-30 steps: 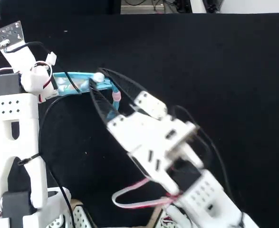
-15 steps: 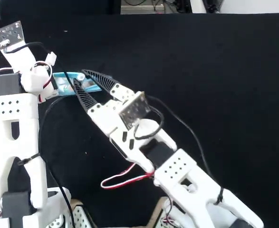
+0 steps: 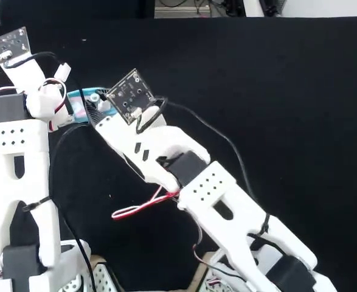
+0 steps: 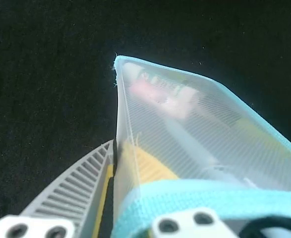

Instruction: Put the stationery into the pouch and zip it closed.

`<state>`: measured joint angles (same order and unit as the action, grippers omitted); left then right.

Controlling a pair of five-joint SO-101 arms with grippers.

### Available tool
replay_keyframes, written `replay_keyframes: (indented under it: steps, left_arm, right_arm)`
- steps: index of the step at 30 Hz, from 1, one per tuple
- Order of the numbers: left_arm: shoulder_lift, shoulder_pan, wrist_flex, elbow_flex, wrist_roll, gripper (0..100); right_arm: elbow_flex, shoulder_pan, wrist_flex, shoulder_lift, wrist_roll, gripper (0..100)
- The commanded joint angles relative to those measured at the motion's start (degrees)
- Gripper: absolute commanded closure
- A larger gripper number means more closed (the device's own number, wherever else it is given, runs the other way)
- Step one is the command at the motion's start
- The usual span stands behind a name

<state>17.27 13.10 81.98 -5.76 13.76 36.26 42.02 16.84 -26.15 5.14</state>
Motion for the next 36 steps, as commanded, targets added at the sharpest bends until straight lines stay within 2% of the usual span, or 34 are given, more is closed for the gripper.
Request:
replay_keyframes:
  steps: [1,8,15,19,26,30,36]
  left_arm:
    - [-0.4,0.6,0.0,-1.2,-0.4,97]
    - [-0.4,0.6,0.0,-1.2,-0.4,97]
    - [-0.4,0.6,0.0,-1.2,-0.4,97]
    - [-0.4,0.6,0.0,-1.2,-0.4,97]
    - [-0.4,0.6,0.0,-1.2,-0.4,97]
    - [-0.4,0.6,0.0,-1.2,-0.4,97]
    - [-0.4,0.6,0.0,-1.2,-0.4,97]
  right_arm:
    - [-1.5,0.7,1.1,1.5,-0.1,98.6]
    - [-2.2,-1.8,1.8,-1.2,-0.4,98.6]
    - [-3.8,-1.1,14.9,-10.9,-0.4,98.6]
    - [-7.3,-2.7,19.6,-11.6,-0.4,98.6]
    - [-11.3,-4.8,19.8,-11.6,-0.4,98.6]
    - [-11.2,-4.8,19.8,-8.7,-0.4,98.6]
    - [-14.5,-4.8,16.4,4.8,-0.4,98.6]
